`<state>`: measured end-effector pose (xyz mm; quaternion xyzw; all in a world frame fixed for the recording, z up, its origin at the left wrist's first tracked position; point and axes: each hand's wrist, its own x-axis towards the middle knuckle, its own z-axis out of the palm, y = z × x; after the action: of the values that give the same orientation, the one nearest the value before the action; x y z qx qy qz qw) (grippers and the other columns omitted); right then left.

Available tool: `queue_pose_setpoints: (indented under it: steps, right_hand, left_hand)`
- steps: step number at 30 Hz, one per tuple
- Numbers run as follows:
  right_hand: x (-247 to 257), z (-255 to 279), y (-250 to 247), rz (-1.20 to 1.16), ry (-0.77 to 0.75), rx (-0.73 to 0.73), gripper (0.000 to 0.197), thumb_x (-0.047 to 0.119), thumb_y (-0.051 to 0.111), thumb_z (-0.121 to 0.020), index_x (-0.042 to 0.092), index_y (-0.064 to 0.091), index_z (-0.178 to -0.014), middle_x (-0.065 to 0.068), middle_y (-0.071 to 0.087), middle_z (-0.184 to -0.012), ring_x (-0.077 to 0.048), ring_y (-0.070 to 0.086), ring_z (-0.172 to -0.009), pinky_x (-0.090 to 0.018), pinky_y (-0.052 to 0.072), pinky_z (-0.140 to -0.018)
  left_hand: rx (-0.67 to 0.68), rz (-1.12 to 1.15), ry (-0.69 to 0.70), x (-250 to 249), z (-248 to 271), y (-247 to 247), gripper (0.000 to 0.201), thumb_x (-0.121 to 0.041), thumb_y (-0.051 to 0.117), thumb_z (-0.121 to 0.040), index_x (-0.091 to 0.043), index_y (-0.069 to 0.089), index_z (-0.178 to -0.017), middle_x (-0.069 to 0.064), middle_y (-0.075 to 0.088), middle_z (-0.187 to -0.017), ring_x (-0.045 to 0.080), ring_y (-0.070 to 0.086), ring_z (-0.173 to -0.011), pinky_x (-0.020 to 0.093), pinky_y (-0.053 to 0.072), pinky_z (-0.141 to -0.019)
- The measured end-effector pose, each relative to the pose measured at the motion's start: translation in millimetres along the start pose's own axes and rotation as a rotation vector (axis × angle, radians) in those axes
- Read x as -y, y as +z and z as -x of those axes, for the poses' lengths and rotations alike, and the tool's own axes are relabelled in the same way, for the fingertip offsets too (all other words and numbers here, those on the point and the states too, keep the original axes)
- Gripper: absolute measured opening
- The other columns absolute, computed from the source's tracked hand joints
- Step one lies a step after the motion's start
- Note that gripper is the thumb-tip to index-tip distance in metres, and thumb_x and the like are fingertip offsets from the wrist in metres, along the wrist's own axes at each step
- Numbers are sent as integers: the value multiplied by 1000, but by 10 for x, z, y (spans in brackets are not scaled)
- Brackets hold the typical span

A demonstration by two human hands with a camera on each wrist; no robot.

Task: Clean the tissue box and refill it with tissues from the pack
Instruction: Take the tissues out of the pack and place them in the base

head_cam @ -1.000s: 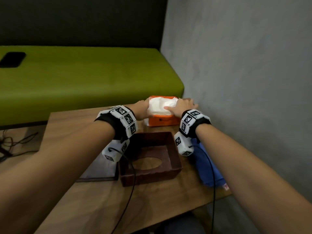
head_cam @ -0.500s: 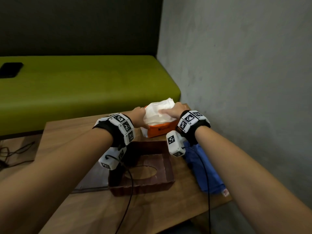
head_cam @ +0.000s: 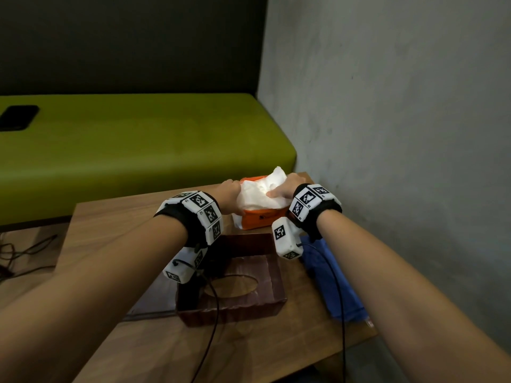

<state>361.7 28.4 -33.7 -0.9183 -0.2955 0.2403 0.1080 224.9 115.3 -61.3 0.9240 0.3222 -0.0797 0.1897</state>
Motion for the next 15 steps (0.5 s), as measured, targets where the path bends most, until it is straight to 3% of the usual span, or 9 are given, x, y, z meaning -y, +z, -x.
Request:
queue_pose_setpoints:
  steps: [3, 6, 8, 11, 15]
  right_hand:
    - [-27, -5, 8, -82, -10, 29, 66, 38, 77, -71, 4, 55, -123, -13, 61, -122, -30, 59, -109, -35, 48, -94]
    - [-43, 12, 15, -137, -23, 9, 74, 39, 79, -66, 7, 53, -127, -12, 60, -121, -29, 60, -107, -34, 49, -91]
    - [-47, 23, 42, -137, -19, -24, 75, 41, 76, -68, 4, 51, -127, -13, 57, -125, -31, 57, -112, -32, 48, -89]
    - [-40, 51, 78, -114, -18, -79, 71, 49, 64, -75, 7, 47, -130, -15, 51, -134, -36, 44, -126, -39, 39, -103]
    - [-25, 46, 54, -260, -63, -136, 64, 38, 63, -80, 2, 45, -129, -16, 55, -129, -33, 53, -117, -28, 39, -77]
  left_hand:
    - [0, 4, 8, 0, 4, 2, 72, -31, 73, -76, -2, 38, -132, 18, 46, -133, 32, 45, -122, 38, 40, -99]
    - [-2, -11, 34, -2, 18, 1, 73, -31, 73, -76, -4, 38, -134, 18, 46, -134, 31, 44, -123, 39, 40, -101]
    - [-4, -22, 43, -2, 24, 8, 71, -31, 72, -77, -5, 39, -134, 18, 47, -133, 31, 44, -123, 38, 40, -100]
    - [-6, -36, 51, -7, 24, 18, 68, -35, 71, -77, -6, 43, -131, 17, 51, -129, 31, 47, -119, 37, 41, -97]
    - [-6, -51, 43, -11, 22, 19, 66, -36, 67, -82, -6, 39, -134, 18, 50, -128, 31, 46, -119, 37, 40, -95]
